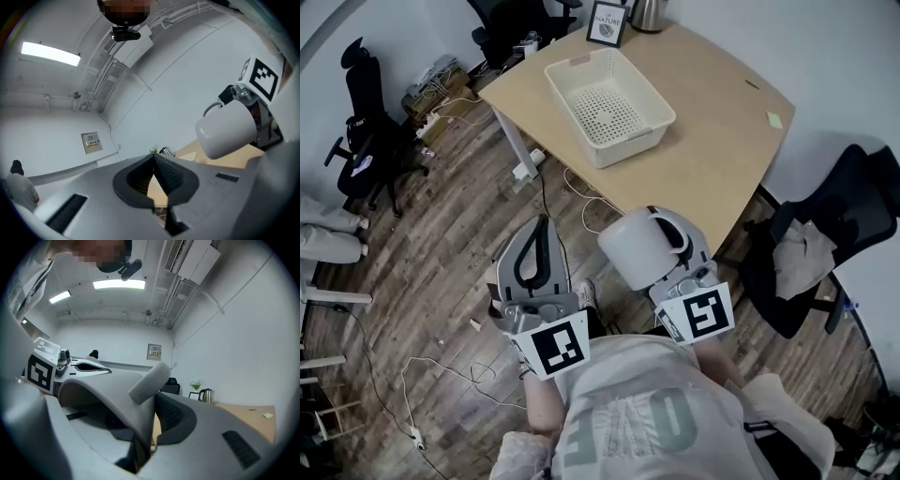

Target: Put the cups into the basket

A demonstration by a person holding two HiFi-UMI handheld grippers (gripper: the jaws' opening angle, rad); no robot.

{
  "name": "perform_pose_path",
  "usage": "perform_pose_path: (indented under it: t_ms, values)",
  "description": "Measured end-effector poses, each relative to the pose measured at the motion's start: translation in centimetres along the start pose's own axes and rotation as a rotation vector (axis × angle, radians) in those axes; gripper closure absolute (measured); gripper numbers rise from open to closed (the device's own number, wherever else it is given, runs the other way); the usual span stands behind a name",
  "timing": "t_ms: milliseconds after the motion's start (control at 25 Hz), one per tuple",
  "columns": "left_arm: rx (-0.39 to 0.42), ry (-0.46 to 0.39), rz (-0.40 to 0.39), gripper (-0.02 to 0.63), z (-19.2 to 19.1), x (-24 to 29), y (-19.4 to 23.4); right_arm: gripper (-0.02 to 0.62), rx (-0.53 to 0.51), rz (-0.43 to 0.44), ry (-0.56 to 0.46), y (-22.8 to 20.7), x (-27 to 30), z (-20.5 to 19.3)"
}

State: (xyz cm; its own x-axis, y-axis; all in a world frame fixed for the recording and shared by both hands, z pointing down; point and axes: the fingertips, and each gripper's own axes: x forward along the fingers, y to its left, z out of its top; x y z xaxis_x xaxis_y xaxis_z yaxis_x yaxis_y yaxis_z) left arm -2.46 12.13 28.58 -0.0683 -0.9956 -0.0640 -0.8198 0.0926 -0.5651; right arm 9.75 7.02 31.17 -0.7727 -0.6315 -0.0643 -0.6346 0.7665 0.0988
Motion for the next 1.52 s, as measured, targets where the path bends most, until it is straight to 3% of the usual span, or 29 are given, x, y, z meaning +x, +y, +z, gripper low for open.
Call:
perform_pose_path:
  t_ms: [240, 560, 760, 960, 1240, 1520]
  values:
    - [-0.035, -0.042, -0.021, 0.597, -2.5, 5.3, 4.6, 0.561, 0.012, -0.051, -0.019, -0.3, 7.0, 0.4]
    - [-0.041, -0.035, -0.078, 0.597, -6.2, 10.0, 7.9, 0.561, 0.006, -0.114, 0.009, -1.2, 13.0, -0.7]
    - [-0.092, -0.040, -0.120, 0.597, -6.9, 14.5, 8.0, 0.561, 0.006, -0.165, 0.012, -4.6, 15.7, -1.3]
    - [-0.071, -0.059, -0.150, 0.597, -6.5, 19.7, 7.5, 0.561, 0.013, -0.199, -0.001, -8.9, 18.9, -1.6]
    - [-0.066, -0.105, -0.104, 0.597, -5.1, 26.7, 7.6, 0.561, 0.019, -0.194, -0.005, -14.0, 22.1, -2.3]
    - [-0.065, -0.073, -0.110, 0.597, -5.3, 30.3, 5.7, 0.561, 0.028, -0.189, 0.008, -17.5, 24.1, -3.1]
